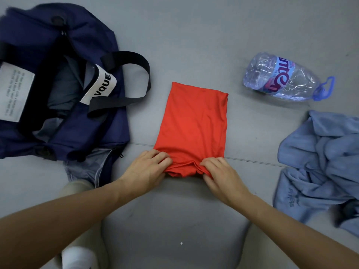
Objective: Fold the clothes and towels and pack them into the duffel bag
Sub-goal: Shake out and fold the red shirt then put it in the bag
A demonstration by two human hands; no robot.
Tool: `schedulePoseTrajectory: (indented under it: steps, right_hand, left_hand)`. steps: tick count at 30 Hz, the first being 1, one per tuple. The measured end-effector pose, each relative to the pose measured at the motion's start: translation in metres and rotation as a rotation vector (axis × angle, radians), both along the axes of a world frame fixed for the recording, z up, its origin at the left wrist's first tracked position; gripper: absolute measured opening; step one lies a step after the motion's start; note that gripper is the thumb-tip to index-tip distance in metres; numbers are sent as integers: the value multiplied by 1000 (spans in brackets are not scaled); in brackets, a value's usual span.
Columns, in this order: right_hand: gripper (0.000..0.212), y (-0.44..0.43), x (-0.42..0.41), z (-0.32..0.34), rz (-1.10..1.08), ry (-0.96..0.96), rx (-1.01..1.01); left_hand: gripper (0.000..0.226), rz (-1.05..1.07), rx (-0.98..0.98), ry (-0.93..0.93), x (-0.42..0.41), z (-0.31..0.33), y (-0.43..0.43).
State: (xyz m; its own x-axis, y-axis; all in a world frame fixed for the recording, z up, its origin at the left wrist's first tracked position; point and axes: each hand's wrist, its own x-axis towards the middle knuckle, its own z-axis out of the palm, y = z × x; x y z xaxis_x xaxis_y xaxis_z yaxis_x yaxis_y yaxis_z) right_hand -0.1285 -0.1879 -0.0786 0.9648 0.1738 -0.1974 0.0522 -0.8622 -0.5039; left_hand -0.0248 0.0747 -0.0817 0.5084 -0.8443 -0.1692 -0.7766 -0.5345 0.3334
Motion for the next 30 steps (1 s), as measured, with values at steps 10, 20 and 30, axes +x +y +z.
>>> schedulePoseTrajectory:
  steps: [10,20,30]
  right_hand:
    - [39,1,-12,11,-57,70,-45]
    - [40,-9,16,12,-160,184,138]
    - [105,-35,-16,11,362,211,-29]
  left_hand:
    - [18,250,-31,273,7,11,-10]
    - [22,489,24,447,29,-1,-16]
    - [14,345,-16,441,16,7,0]
